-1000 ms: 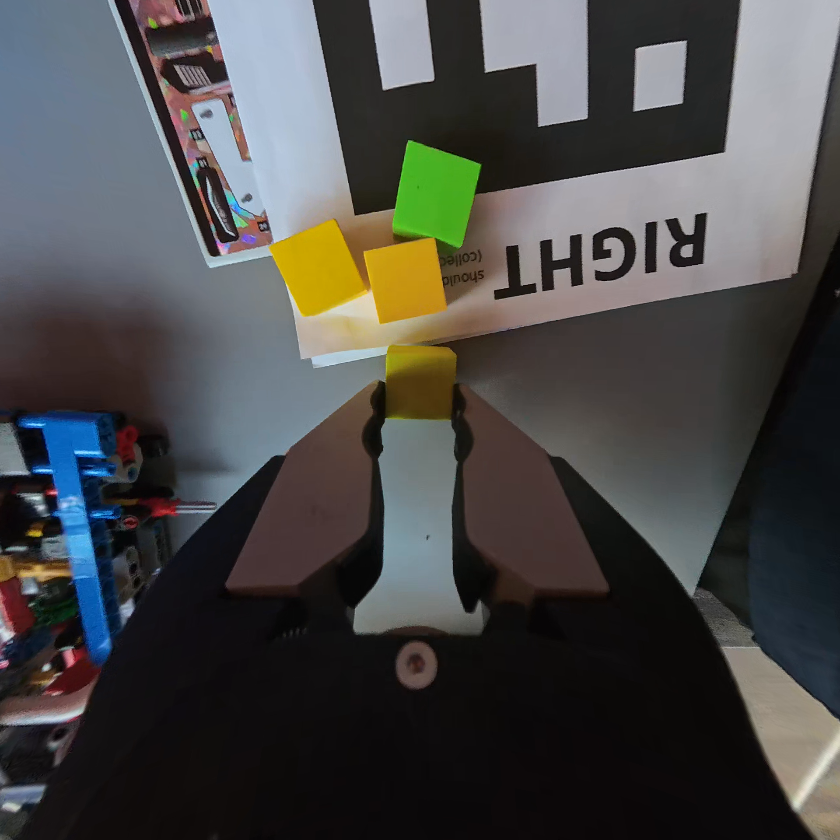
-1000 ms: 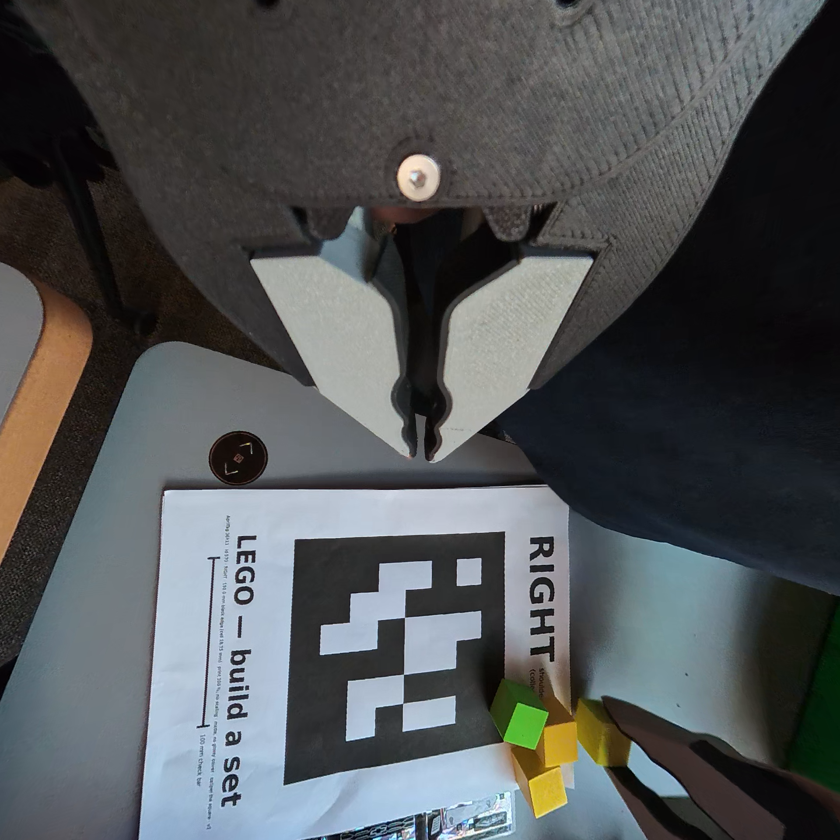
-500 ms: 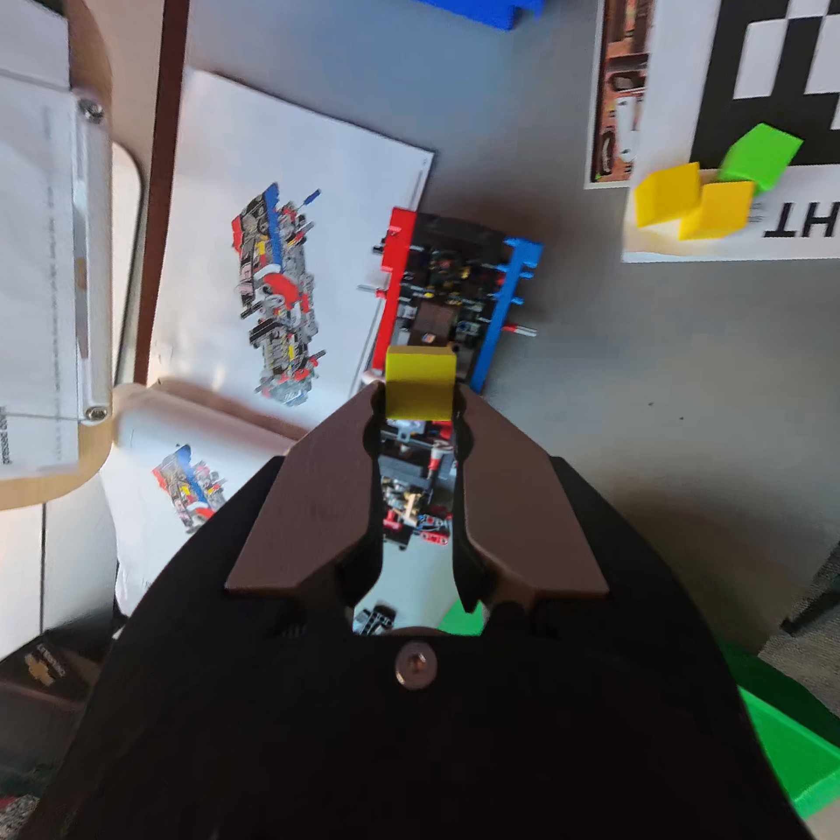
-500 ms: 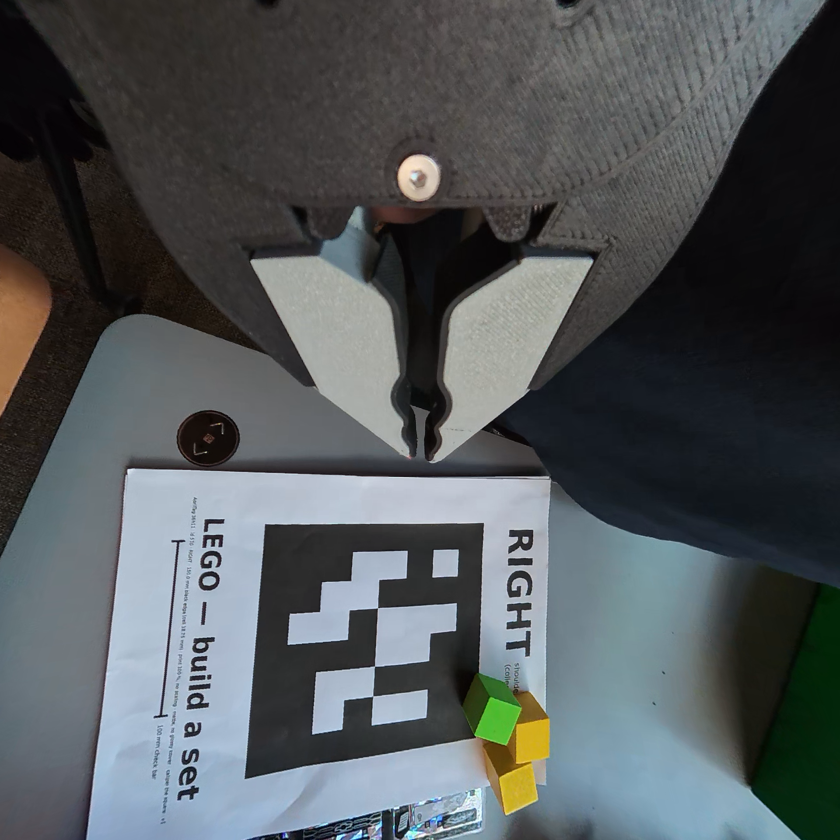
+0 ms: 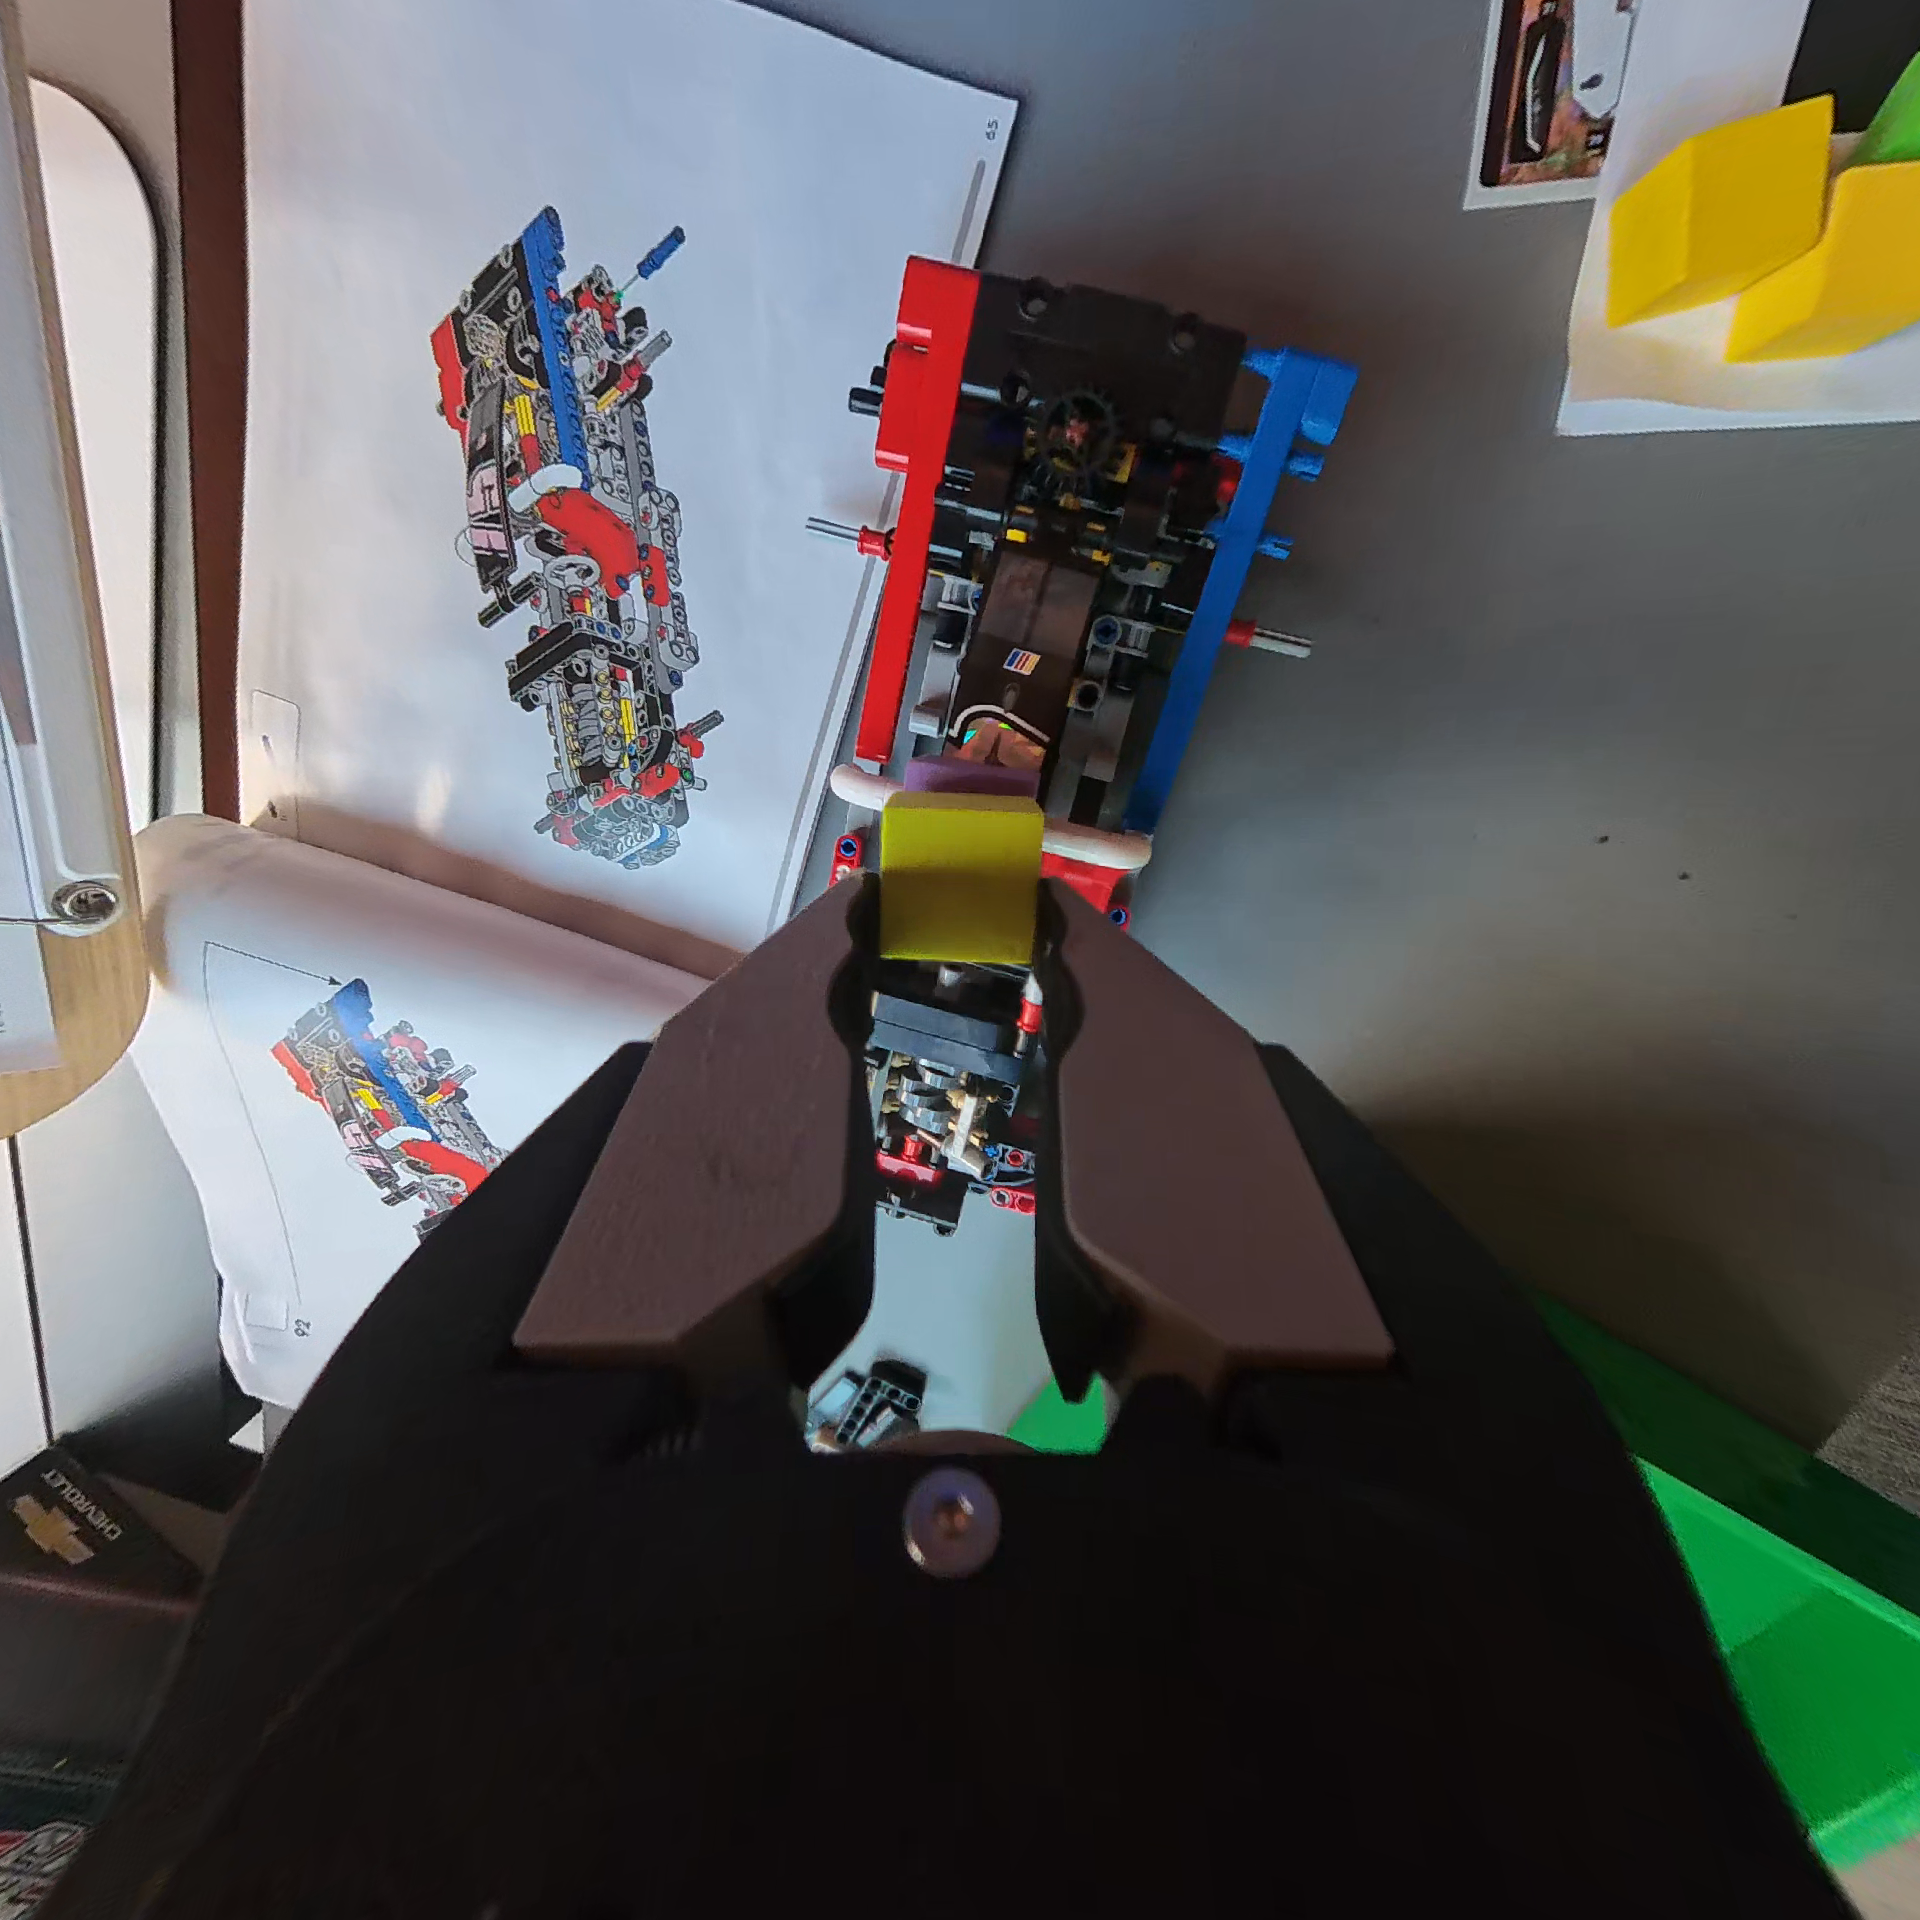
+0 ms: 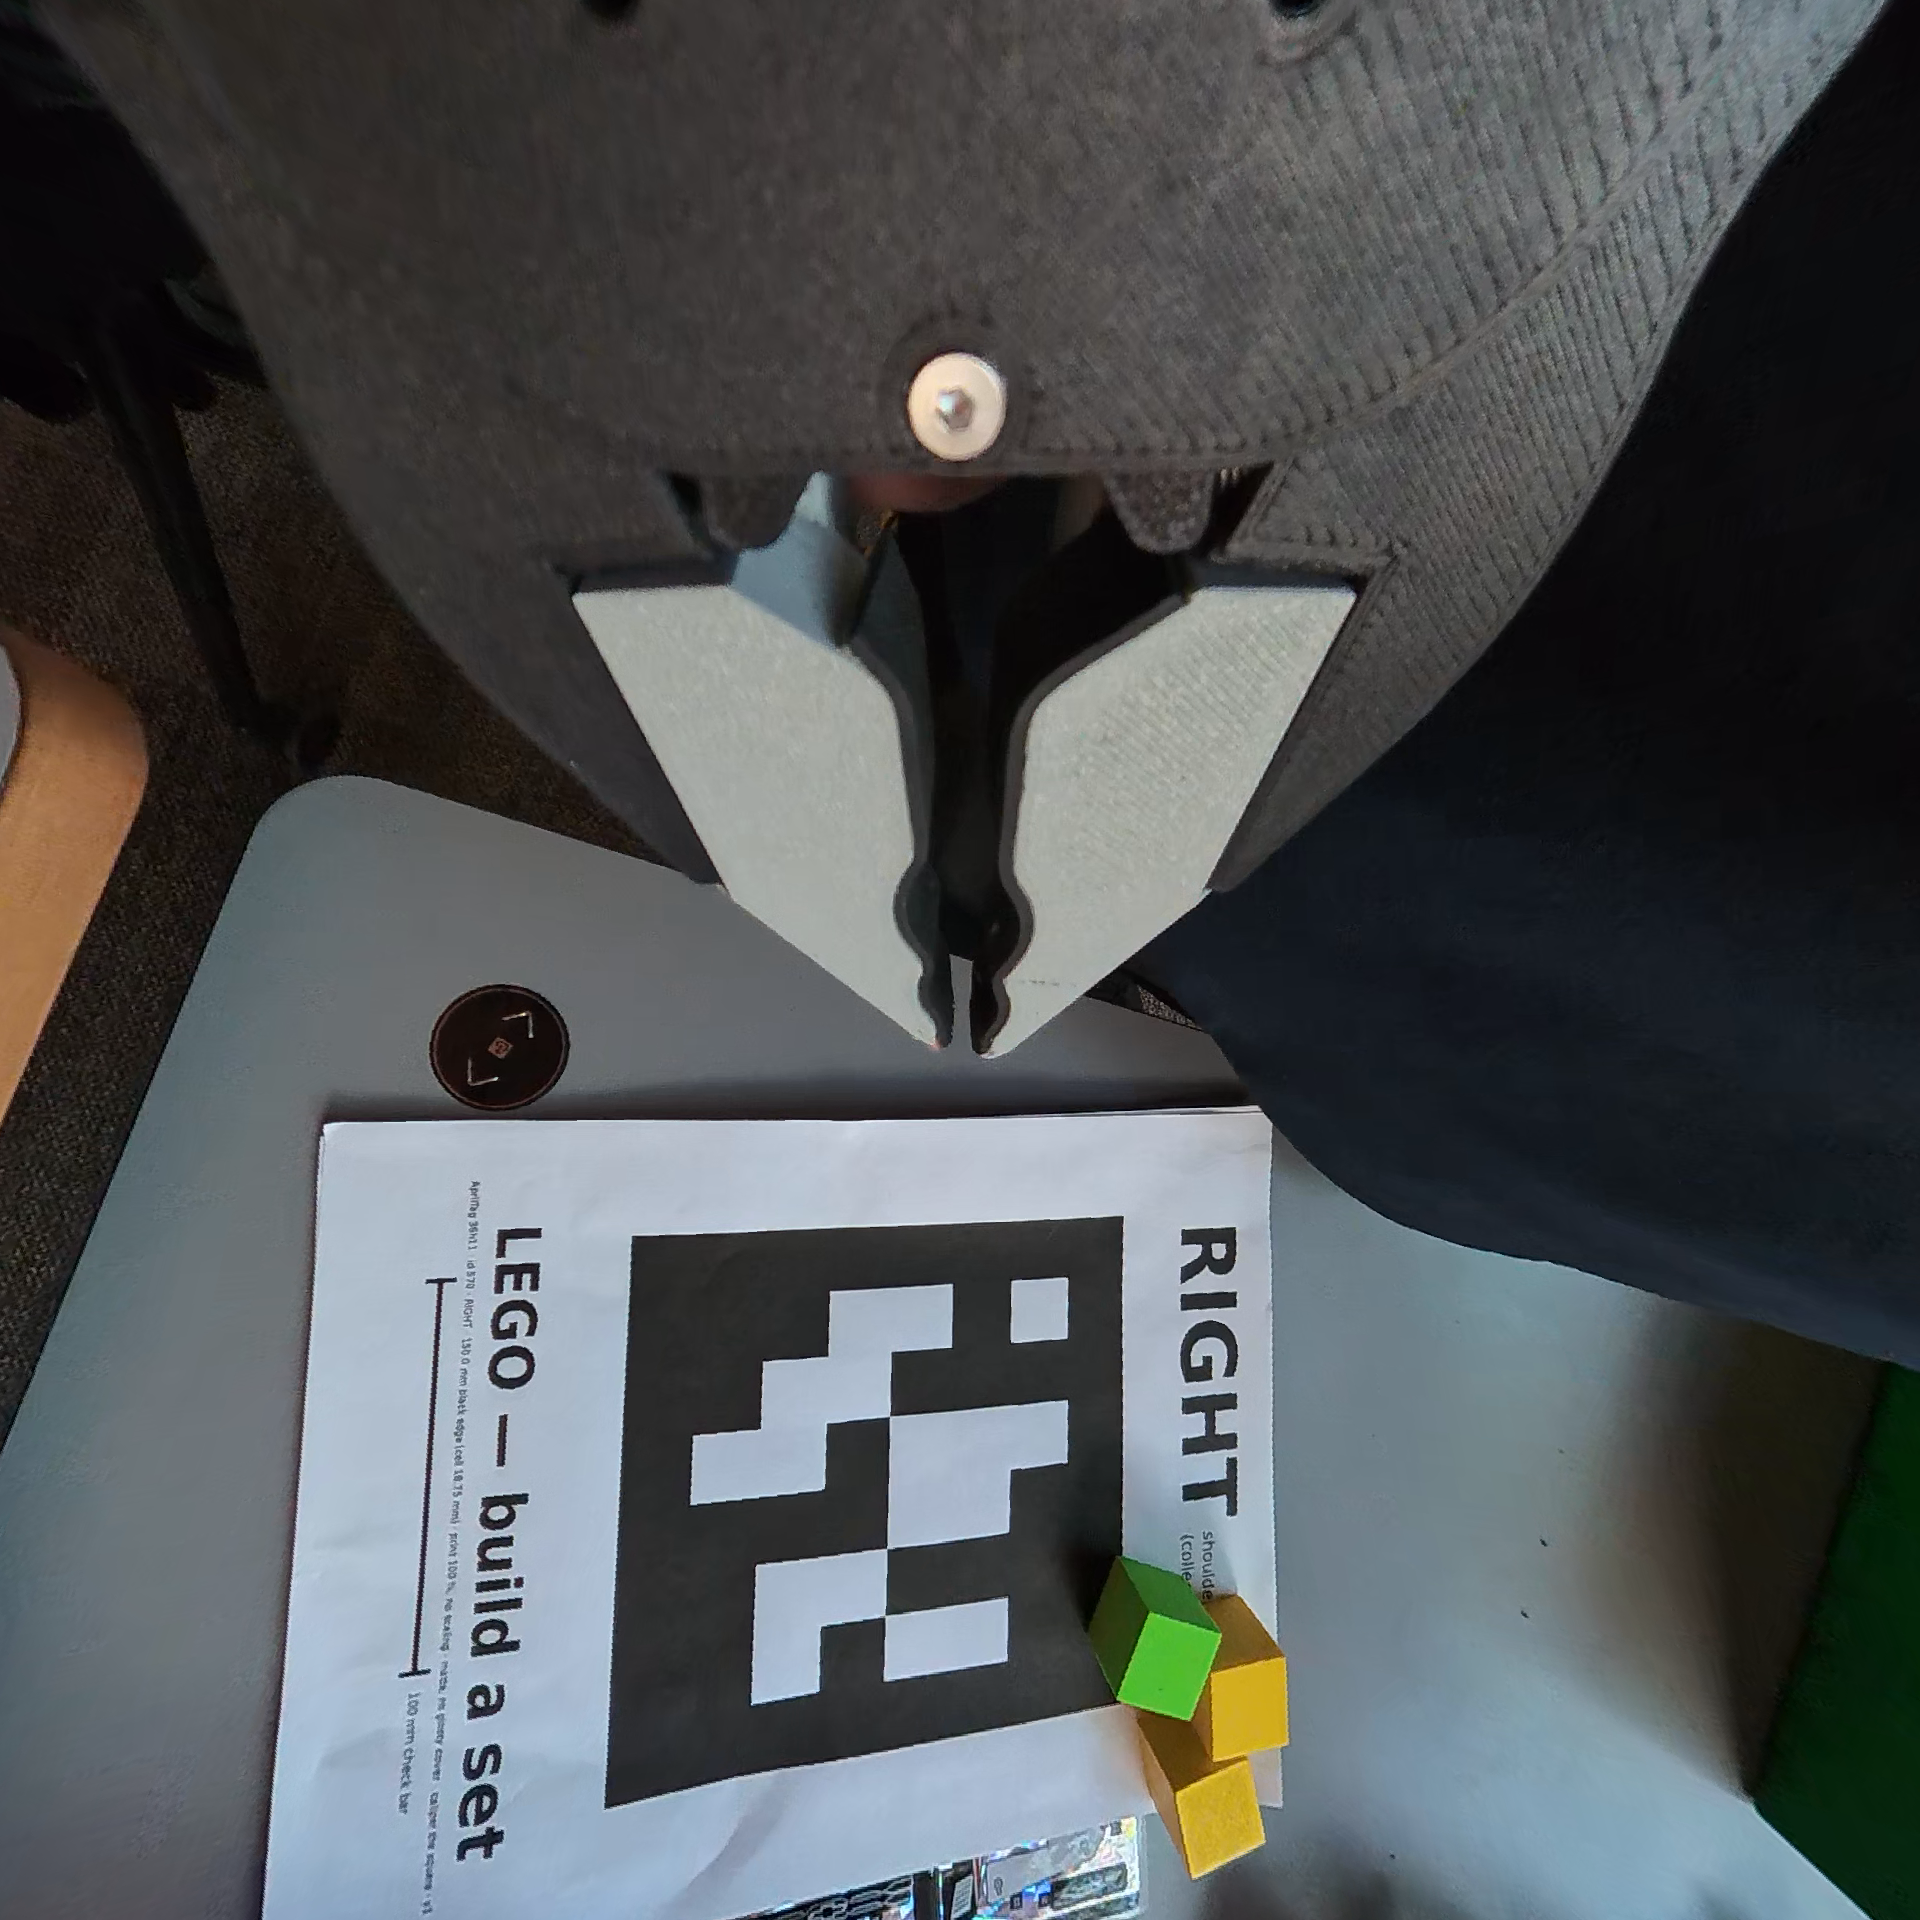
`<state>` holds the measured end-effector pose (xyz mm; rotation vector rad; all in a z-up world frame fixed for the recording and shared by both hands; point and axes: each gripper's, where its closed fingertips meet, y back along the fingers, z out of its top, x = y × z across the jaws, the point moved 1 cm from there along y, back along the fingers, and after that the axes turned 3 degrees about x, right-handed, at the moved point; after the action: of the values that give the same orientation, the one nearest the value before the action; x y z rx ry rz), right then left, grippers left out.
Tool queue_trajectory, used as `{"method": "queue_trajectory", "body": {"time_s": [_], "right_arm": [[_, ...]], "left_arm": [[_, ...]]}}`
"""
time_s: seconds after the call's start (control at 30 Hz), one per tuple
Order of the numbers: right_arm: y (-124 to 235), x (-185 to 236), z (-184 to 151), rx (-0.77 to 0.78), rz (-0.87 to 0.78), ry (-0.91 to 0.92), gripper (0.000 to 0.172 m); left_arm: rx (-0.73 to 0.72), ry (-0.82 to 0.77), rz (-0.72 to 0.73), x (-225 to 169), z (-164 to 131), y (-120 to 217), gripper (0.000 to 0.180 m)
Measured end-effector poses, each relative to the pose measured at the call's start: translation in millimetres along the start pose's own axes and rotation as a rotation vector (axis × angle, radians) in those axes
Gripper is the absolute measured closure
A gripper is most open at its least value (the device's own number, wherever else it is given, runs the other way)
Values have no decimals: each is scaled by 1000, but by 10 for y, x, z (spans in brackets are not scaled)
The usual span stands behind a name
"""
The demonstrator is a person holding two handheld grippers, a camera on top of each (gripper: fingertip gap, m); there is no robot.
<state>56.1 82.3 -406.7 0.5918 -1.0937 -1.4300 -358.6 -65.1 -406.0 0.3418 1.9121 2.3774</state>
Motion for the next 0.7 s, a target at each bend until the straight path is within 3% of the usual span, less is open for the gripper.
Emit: {"method": "queue_trajectory", "body": {"time_s": [0.7], "right_arm": [[-23, 10, 3, 3, 5, -1, 170]], "left_arm": [[-23, 29, -6, -17, 24, -21, 144]]}}
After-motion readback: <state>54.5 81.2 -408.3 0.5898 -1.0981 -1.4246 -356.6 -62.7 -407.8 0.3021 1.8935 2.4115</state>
